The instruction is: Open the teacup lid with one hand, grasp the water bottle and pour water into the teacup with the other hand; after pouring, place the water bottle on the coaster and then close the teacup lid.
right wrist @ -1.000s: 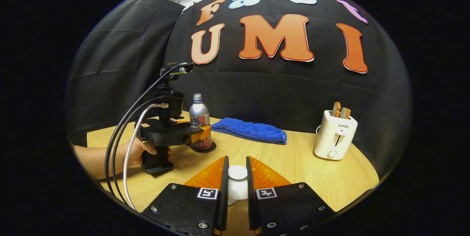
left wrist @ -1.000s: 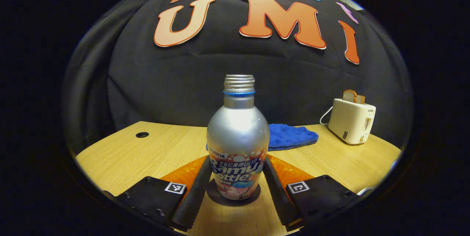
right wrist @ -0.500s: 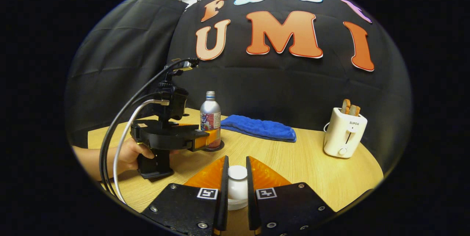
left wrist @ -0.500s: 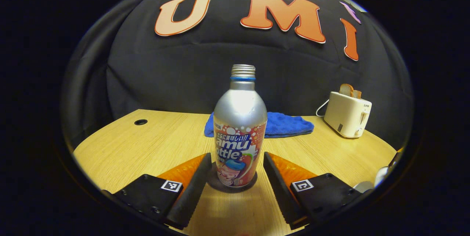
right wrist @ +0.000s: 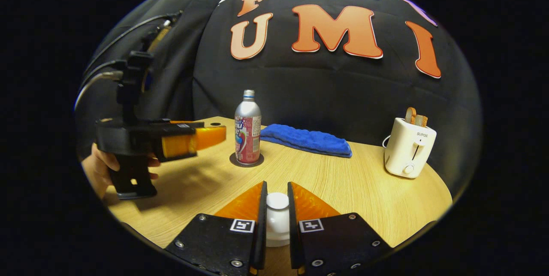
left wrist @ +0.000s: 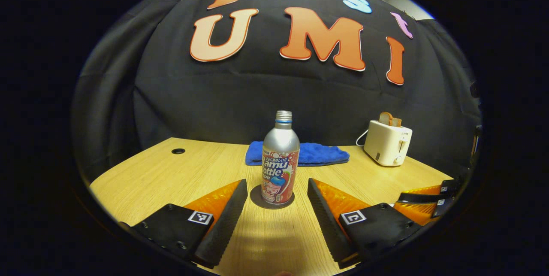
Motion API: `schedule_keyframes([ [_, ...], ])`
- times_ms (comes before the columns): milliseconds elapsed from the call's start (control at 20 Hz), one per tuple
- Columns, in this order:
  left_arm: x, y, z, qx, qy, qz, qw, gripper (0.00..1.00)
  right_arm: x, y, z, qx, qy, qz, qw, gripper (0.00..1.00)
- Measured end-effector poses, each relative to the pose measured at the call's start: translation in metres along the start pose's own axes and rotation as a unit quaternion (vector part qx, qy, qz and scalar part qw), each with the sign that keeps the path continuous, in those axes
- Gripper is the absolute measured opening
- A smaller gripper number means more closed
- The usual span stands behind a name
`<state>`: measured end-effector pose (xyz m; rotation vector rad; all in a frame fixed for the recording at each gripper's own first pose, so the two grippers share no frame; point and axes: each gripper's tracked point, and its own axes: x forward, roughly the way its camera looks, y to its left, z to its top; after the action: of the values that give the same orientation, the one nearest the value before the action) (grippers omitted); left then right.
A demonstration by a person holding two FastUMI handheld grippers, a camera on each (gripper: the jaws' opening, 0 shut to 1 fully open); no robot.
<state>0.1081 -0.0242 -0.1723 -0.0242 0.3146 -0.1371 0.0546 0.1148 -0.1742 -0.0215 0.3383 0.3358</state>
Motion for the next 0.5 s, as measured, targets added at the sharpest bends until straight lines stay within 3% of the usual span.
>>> schedule_keyframes([
  [50,-0.007,0.003,0.002,0.005,-0.004,0.002,1.000,0.89,0.001,0.001,-0.001,0.007,0.001,0.002,1.000,0.23],
  [300,-0.029,0.005,0.012,-0.001,-0.019,0.007,1.000,0.93,-0.005,0.001,0.005,0.010,-0.008,-0.012,1.000,0.31],
  [400,-0.042,0.005,0.020,0.006,-0.028,0.008,1.000,0.93,-0.015,-0.001,0.022,0.007,-0.033,-0.022,0.999,0.51],
  [500,-0.055,0.003,0.032,0.009,-0.043,0.014,0.999,0.92,-0.026,-0.007,0.042,0.006,-0.063,-0.035,0.997,0.61],
])
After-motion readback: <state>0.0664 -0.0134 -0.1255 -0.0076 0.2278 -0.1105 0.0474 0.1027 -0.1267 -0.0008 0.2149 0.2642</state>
